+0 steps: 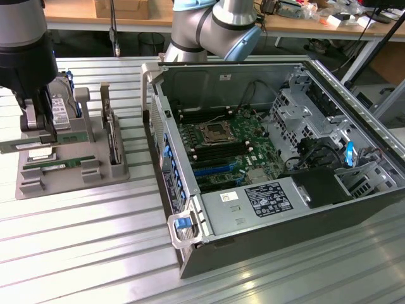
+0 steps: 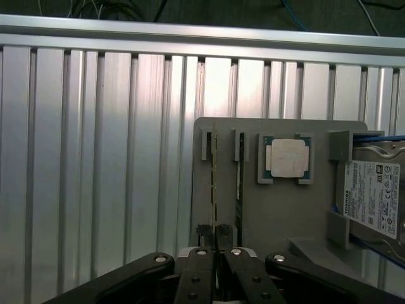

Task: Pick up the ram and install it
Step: 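Pick up the ram and move it above insertion slot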

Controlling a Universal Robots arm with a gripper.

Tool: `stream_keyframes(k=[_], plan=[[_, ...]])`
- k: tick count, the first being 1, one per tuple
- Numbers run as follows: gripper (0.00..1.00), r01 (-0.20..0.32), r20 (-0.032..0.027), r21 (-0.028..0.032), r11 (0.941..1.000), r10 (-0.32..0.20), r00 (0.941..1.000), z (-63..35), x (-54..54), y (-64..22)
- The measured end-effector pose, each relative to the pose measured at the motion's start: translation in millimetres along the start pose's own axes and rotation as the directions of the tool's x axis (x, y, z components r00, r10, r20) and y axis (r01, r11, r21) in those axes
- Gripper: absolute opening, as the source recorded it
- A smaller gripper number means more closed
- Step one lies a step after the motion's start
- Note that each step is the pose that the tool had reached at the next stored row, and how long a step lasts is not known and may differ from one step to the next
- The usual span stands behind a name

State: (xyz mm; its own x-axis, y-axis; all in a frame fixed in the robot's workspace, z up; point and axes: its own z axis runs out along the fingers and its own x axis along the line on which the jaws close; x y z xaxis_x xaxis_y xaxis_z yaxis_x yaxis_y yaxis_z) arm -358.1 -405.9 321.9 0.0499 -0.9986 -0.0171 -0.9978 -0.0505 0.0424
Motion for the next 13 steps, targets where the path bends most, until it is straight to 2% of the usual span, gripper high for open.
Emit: stream_keyframes(k=[13], plan=[[0.13, 0.000, -0.0001, -0.0001, 1.0000, 0.000, 1.0000, -8.6, -0.1, 0.4]])
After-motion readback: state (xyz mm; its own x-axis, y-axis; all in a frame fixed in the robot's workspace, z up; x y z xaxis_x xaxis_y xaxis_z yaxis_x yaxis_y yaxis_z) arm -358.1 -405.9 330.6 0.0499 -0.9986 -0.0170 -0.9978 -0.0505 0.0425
